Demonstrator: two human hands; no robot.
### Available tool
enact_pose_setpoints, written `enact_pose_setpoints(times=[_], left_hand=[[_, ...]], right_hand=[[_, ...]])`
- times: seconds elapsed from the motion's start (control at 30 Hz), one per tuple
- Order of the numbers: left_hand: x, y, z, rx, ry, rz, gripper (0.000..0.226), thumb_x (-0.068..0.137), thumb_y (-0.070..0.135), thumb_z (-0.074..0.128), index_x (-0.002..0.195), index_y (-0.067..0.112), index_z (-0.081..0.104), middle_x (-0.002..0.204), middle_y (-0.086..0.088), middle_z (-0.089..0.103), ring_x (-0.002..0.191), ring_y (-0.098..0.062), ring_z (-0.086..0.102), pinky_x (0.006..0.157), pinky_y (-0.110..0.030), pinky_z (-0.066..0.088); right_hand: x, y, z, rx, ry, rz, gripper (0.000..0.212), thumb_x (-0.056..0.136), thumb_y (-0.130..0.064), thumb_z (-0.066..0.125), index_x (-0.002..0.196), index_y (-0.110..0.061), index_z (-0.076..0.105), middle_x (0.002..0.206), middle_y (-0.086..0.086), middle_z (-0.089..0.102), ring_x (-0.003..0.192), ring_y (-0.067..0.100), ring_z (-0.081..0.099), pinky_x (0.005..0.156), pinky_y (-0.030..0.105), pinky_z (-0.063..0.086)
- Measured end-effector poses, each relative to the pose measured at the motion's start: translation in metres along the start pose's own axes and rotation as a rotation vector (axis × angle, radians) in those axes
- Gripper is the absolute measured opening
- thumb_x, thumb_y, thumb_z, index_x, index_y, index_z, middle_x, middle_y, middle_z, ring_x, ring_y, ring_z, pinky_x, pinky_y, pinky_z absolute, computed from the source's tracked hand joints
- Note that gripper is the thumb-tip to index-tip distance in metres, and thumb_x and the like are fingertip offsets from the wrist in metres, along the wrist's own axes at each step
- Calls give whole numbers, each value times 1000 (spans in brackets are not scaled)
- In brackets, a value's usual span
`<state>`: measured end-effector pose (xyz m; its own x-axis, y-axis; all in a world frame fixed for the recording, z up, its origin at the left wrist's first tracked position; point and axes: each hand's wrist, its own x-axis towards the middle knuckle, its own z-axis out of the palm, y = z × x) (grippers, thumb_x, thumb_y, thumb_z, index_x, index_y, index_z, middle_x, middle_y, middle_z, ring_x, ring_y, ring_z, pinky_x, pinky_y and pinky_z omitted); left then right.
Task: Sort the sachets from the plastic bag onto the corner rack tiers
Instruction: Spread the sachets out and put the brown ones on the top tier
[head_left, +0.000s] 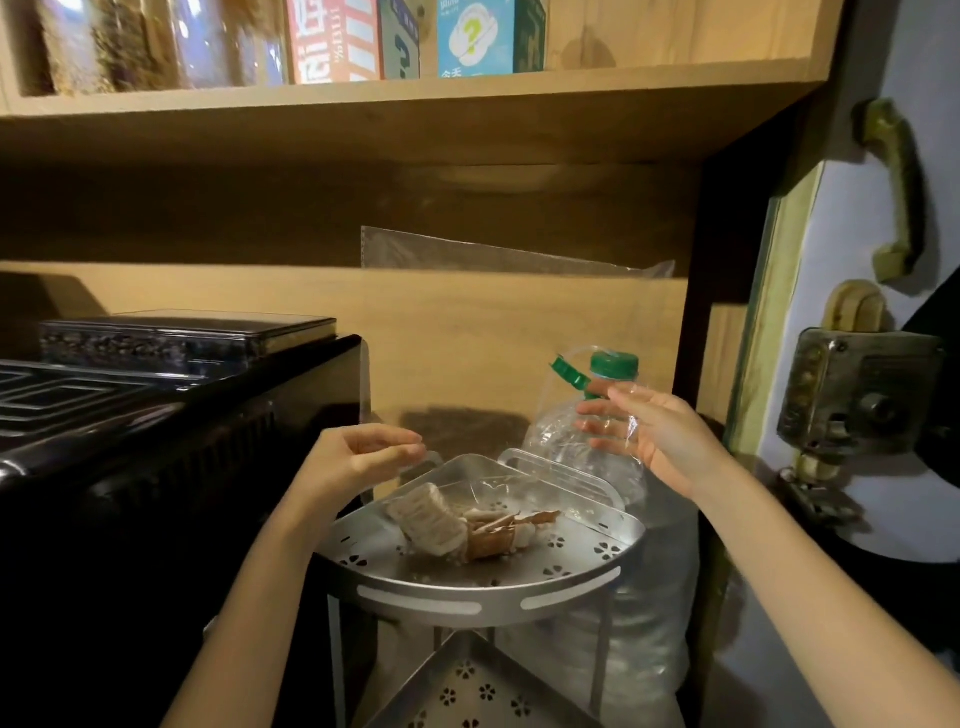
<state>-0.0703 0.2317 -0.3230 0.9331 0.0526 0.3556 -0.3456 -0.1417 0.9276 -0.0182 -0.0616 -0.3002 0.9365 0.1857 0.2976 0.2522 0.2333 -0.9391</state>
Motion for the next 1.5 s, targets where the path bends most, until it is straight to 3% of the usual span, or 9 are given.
enact_pose_setpoints(times=[0.2, 0.37, 0.53, 0.7, 0.9, 1.1, 1.23, 1.4, 1.5], left_hand=[[8, -4, 1, -164, 149, 3, 10, 79, 6, 65, 86, 0, 69, 65, -3, 73, 63, -11, 69, 56, -18, 55], [12, 7, 6, -125, 135, 109, 10, 80, 10, 66, 85, 3, 71, 64, -1, 73, 59, -9, 64, 57, -18, 52], [14, 41, 8, -294, 116, 180, 5, 80, 15, 66, 80, 11, 69, 67, 3, 73, 62, -6, 69, 57, -17, 56], [23, 67, 3, -323, 96, 140, 15, 86, 16, 58, 88, 3, 64, 78, -4, 72, 57, -9, 68, 50, -19, 54], [13, 73, 0, -91, -30, 250, 35, 61, 28, 71, 93, 15, 71, 81, -5, 76, 81, -19, 72, 77, -28, 56], [-1, 93, 1, -163, -1, 361, 15, 67, 11, 67, 82, 15, 69, 65, 5, 73, 64, -8, 70, 64, -18, 56], [-7, 111, -1, -223, -17, 387, 37, 77, -8, 58, 66, 23, 74, 60, 8, 72, 56, -5, 68, 49, -16, 54], [-19, 113, -5, -324, -203, 377, 40, 27, 25, 86, 66, 22, 75, 65, 4, 74, 56, -8, 69, 45, -18, 54], [-25, 96, 2, -363, -226, 307, 18, 52, 20, 85, 67, 20, 76, 71, 3, 75, 59, -10, 70, 49, -19, 56]], right_hand=[[-11, 17, -19, -229, -322, 174, 63, 65, -14, 79, 122, -7, 55, 116, 13, 67, 108, 23, 64, 91, 32, 53], [-10, 19, -12, -242, -102, 79, 18, 85, -2, 56, 100, 0, 65, 84, 9, 75, 79, 19, 72, 70, 26, 59], [0, 5, -7, -171, -35, -28, 17, 88, -6, 54, 100, -4, 66, 84, 5, 75, 75, 18, 72, 65, 27, 60], [51, 40, -88, -127, 13, -114, 48, 89, -23, 60, 134, -25, 44, 120, -3, 64, 109, 21, 62, 77, 41, 58], [-17, -50, 4, -35, -114, -234, 40, 61, -26, 71, 98, -10, 66, 82, 6, 75, 73, 17, 71, 65, 28, 59], [-36, -74, 1, -163, -87, -281, 40, 62, -32, 70, 98, -15, 69, 86, 7, 75, 80, 21, 72, 67, 28, 58], [-56, -94, 3, -204, -76, -317, 32, 60, -33, 69, 90, -21, 73, 80, 8, 75, 70, 21, 72, 59, 29, 60], [-76, -99, -4, -167, -87, -255, 25, 72, -23, 61, 94, -16, 69, 76, 5, 74, 63, 16, 70, 45, 21, 54], [-87, -88, -14, -114, -96, -154, 22, 81, -21, 53, 96, -14, 69, 77, 5, 74, 62, 14, 70, 43, 21, 53]])
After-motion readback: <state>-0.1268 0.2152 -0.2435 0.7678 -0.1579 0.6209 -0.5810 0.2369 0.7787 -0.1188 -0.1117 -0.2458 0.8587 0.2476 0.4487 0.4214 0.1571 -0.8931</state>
